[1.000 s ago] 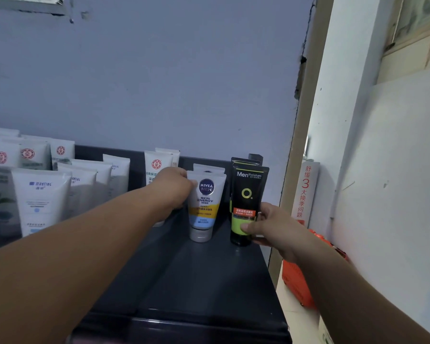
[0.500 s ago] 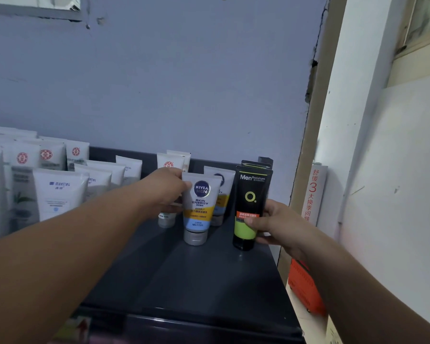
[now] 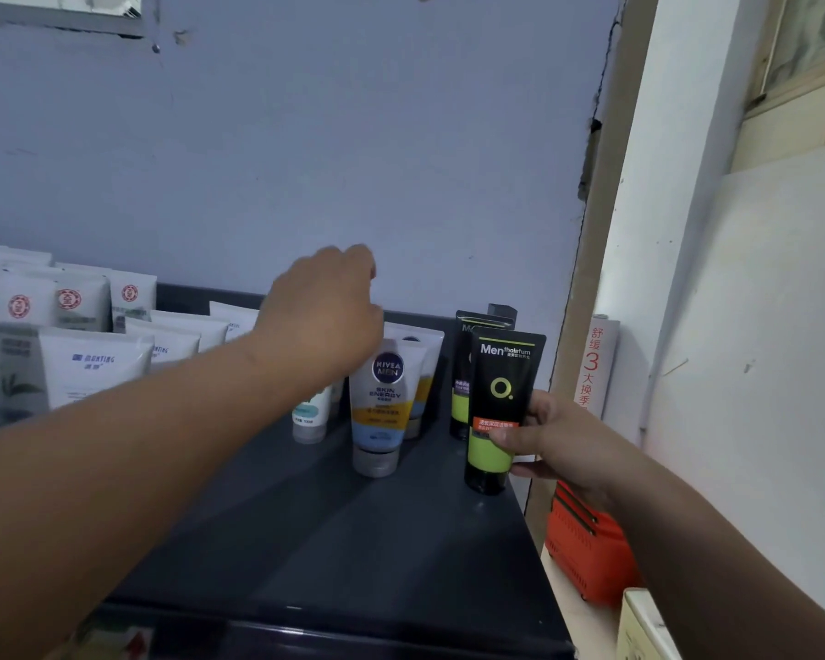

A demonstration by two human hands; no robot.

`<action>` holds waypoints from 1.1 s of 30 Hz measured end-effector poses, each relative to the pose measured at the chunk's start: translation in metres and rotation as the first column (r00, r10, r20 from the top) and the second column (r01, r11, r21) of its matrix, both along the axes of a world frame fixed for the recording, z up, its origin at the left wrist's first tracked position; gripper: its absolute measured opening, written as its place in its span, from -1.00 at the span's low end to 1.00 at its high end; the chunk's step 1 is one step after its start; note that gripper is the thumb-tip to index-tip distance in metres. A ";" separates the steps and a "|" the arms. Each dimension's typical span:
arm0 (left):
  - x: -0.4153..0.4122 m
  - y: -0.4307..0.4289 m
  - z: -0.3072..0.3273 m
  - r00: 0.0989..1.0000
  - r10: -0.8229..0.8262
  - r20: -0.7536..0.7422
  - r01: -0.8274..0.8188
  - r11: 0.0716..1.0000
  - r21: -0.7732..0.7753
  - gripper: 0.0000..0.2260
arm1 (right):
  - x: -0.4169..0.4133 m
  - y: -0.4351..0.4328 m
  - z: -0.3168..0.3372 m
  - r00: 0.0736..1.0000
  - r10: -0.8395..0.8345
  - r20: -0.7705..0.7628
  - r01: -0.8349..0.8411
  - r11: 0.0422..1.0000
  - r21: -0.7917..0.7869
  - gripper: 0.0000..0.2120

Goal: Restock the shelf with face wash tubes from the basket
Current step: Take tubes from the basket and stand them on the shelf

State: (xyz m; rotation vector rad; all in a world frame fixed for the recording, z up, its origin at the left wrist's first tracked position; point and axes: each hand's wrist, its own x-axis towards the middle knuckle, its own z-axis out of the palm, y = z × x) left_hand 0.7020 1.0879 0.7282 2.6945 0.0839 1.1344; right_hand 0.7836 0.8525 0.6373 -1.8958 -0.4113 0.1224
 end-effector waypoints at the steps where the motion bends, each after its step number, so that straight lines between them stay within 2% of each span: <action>1: 0.003 -0.001 0.008 1.000 -0.013 0.012 0.013 0.999 0.031 -0.73 | 0.001 0.000 -0.001 1.000 -0.010 0.000 0.010 1.000 0.005 -0.71; 6: 0.042 -0.009 0.036 0.978 0.036 -0.203 0.014 0.971 0.240 -0.80 | 0.001 0.000 -0.003 1.000 0.006 0.012 -0.006 1.000 0.018 -0.73; 11: 0.085 -0.012 0.041 0.898 0.079 -0.434 0.098 0.924 0.370 -0.85 | 0.005 -0.002 -0.005 1.000 0.014 0.020 -0.015 0.999 0.045 -0.74; 14: 0.099 -0.014 0.042 0.852 0.069 -0.518 0.158 0.911 0.381 -0.73 | 0.008 -0.002 -0.006 1.000 0.011 0.010 -0.012 0.999 0.051 -0.73; 17: 0.110 -0.017 0.039 0.814 0.035 -0.580 0.218 0.907 0.361 -0.72 | 0.010 -0.001 -0.006 1.000 0.008 -0.001 -0.008 0.998 0.055 -0.73; 25: 0.126 -0.007 0.036 0.842 0.064 -0.536 0.184 0.900 0.396 -0.79 | 0.016 0.006 -0.007 1.000 0.017 -0.018 -0.016 0.999 0.052 -0.70; 33: 0.128 0.009 0.036 0.860 0.052 -0.507 0.154 0.922 0.356 -0.80 | 0.016 0.021 -0.004 0.999 0.011 -0.035 -0.008 0.996 0.085 -0.74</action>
